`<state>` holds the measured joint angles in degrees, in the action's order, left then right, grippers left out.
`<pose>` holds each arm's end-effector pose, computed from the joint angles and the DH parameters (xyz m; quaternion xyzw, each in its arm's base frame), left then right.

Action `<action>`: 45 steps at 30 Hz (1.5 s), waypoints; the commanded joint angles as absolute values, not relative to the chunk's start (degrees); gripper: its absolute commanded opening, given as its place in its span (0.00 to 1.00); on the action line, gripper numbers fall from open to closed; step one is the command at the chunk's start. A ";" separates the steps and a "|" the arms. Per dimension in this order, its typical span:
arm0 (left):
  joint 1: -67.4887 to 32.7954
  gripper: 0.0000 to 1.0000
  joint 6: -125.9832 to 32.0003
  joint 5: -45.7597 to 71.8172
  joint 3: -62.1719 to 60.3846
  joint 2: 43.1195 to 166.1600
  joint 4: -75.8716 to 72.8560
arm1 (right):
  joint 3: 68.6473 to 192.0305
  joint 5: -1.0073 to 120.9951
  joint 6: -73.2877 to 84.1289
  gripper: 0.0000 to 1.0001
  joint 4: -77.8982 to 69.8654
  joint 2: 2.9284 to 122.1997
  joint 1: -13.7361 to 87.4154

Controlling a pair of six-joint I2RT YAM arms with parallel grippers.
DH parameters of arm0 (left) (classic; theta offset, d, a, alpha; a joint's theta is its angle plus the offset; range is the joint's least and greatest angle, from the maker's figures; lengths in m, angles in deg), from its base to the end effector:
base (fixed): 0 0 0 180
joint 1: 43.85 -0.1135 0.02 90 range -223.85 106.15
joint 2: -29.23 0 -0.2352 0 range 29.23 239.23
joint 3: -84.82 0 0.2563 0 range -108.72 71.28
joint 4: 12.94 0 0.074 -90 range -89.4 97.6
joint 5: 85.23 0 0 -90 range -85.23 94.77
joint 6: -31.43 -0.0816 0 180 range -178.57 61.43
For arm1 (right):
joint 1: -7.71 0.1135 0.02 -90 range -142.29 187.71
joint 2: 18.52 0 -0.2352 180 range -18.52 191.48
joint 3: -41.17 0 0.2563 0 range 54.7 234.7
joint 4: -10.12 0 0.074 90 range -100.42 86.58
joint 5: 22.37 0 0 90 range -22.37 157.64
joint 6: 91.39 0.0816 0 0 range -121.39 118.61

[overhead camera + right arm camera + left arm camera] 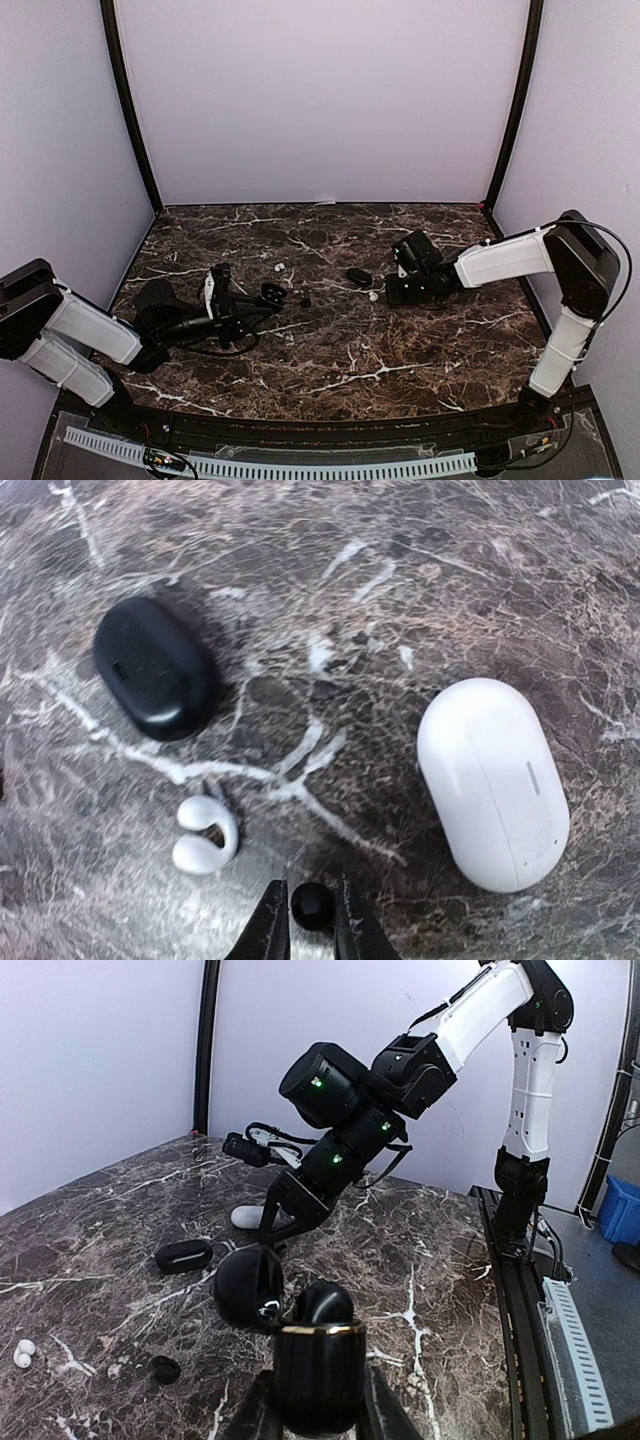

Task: Insert the wireless bluetooth earbuds into the charging case
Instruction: Turn over the right earbud at the center of the board.

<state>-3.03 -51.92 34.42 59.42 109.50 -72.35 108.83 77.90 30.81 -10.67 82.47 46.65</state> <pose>0.1796 -0.2085 0.1472 0.3724 0.5718 -0.4448 0.5802 0.2965 0.2209 0.0785 -0.0282 0.9475 0.1092 0.2991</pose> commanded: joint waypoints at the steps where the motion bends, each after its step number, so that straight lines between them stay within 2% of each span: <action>1: -2.80 0.08 -52.58 35.27 60.03 107.81 -71.49 | 106.13 72.48 28.37 0.17 -10.48 78.36 46.31; 8: -2.80 0.08 -52.76 35.34 60.03 107.54 -71.23 | 103.54 69.95 27.79 0.17 -10.79 74.45 46.30; 16: -2.80 0.08 -52.87 35.20 60.09 107.03 -70.87 | 100.37 78.20 27.21 0.20 -10.12 67.56 46.30; 26: -2.80 0.08 -52.95 35.12 60.03 107.09 -70.69 | 101.29 81.60 27.51 0.14 -10.29 73.43 45.80; 33: -2.80 0.08 -52.99 35.05 60.11 106.98 -70.58 | 102.23 77.71 26.53 0.08 -8.63 78.51 45.40; 34: -2.78 0.08 -53.03 34.96 60.16 106.89 -70.67 | 102.25 77.07 26.38 0.02 -8.40 78.93 45.36; 35: -2.80 0.08 -53.03 34.92 60.20 106.76 -70.71 | 102.18 76.60 26.18 0.00 -8.35 79.36 45.34; 45: -2.80 0.09 -53.04 35.13 60.04 107.17 -70.68 | 100.73 71.21 23.71 0.00 -5.86 79.82 45.33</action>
<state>-3.01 -52.40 34.46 59.37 108.26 -69.97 101.51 76.19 25.50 -8.35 78.63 45.54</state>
